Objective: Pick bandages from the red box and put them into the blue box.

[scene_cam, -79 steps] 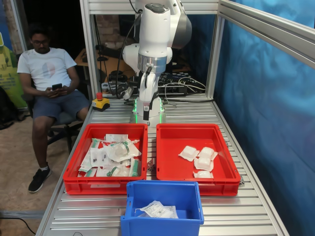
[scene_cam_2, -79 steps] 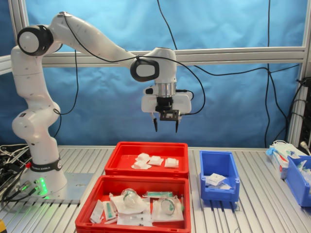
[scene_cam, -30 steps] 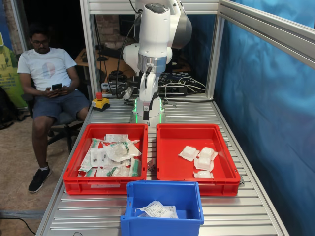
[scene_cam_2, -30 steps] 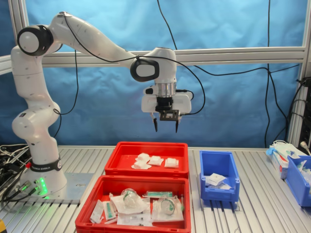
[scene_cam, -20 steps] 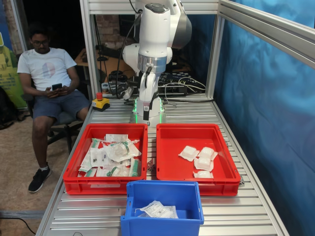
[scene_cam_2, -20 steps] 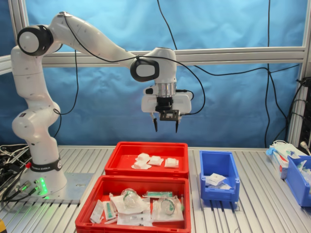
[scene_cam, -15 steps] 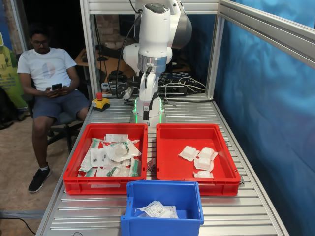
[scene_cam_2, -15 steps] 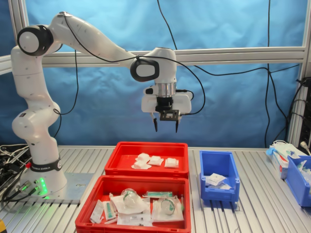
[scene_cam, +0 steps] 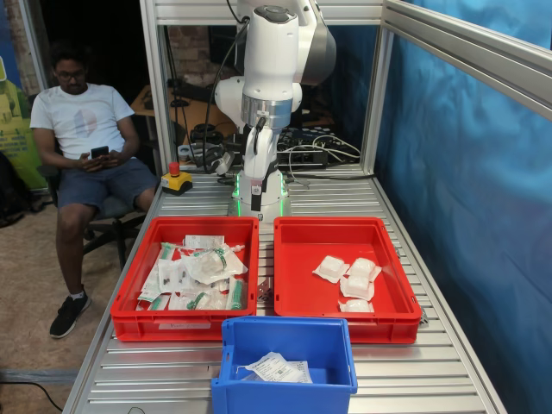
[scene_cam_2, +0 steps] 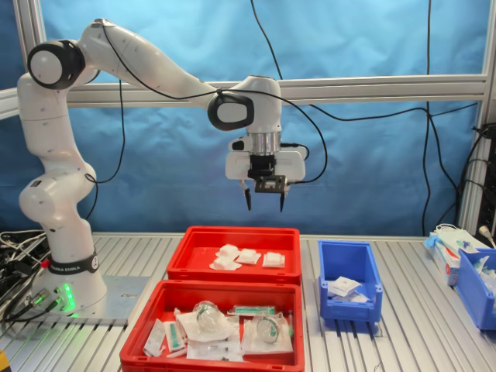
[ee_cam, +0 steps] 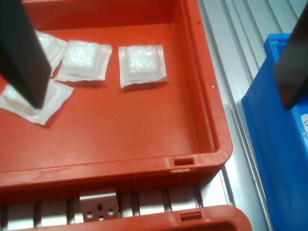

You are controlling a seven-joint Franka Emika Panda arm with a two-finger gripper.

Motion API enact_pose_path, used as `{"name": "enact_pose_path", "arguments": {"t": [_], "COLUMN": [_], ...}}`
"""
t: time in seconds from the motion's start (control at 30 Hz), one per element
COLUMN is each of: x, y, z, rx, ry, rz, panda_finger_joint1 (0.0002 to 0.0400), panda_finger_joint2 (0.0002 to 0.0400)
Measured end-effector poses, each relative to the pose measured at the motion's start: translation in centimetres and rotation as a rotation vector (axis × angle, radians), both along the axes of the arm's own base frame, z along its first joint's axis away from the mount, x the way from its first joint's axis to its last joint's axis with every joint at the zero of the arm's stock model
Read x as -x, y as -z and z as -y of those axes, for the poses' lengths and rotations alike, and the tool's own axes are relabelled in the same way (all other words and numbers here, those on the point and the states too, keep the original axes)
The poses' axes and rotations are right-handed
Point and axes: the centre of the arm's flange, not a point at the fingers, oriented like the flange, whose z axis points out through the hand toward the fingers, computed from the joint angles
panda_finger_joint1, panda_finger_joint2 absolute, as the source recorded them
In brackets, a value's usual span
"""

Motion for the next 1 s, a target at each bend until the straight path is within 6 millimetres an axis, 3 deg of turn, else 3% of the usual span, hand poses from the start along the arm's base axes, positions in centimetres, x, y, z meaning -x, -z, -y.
{"name": "enact_pose_path", "arguments": {"t": [0.5, 0.7, 0.9, 1.0], "x": [-0.2, -0.7, -0.9, -1.0], "y": [0.3, 1.6, 4.1, 6.4], "z": [-1.3, -3.3, -6.5, -9.2], "rx": [-0.001, -0.007, -0.011, -0.014], "ry": [-0.02, -0.038, -0.055, -0.083], "rz": [0.003, 0.011, -0.013, -0.033], "panda_finger_joint1": [0.04, 0.04, 0.04, 0.04], "panda_finger_joint2": [0.04, 0.04, 0.04, 0.04]}}
